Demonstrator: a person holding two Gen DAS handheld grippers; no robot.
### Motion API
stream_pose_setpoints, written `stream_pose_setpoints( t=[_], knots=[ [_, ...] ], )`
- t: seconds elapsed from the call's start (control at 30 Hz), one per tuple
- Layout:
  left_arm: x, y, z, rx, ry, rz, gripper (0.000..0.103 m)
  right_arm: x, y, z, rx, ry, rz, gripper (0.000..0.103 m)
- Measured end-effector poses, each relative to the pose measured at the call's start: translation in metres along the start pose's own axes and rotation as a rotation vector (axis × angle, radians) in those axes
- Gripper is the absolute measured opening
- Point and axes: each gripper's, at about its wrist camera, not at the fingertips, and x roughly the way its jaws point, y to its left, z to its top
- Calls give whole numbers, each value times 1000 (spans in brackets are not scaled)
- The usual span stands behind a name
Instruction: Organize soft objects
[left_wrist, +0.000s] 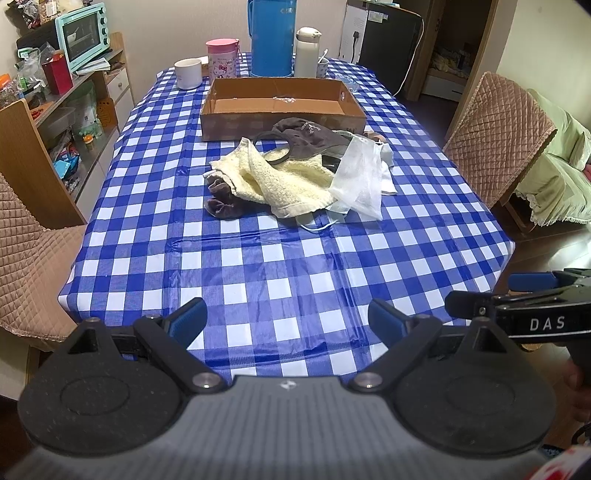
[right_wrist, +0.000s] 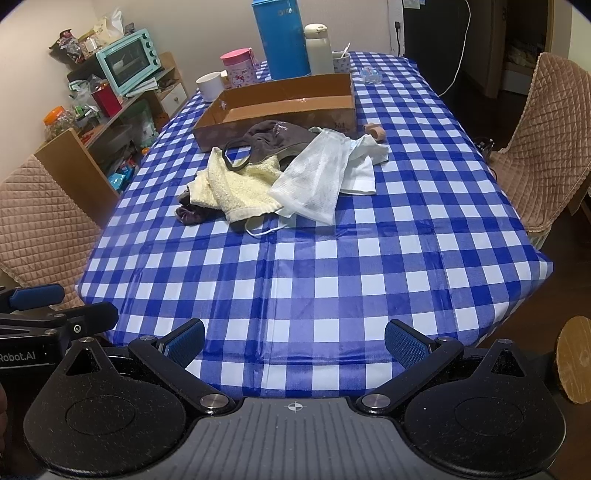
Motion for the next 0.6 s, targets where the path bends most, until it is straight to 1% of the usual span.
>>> stream_pose_setpoints(
  t=[0.1, 0.13, 0.27, 0.4, 0.43, 0.53, 0.6],
  knots=[
    [0, 0, 0, 0, -1, -1, 93, -3, -2, 2, 0, -1, -1, 103],
    [0, 0, 0, -1, -1, -1, 93, 8, 5, 2, 1, -1, -2, 103],
    [0, 0, 0, 0, 0, -2, 93, 6, 3, 4, 1, -1, -2, 103],
    [4, -5, -1, 2, 0, -2, 93, -1, 4, -4, 2, 0, -3, 103],
    [5, -6, -1, 2, 0, -3, 93, 5, 6, -1, 3, 0, -4, 103],
    [8, -8, 0, 5, 0, -5, 93, 4, 2, 1, 7, -2, -8, 103],
    [9, -10, 1, 7, 1, -7, 93, 14, 5, 12, 12, -2, -11, 103]
  ],
)
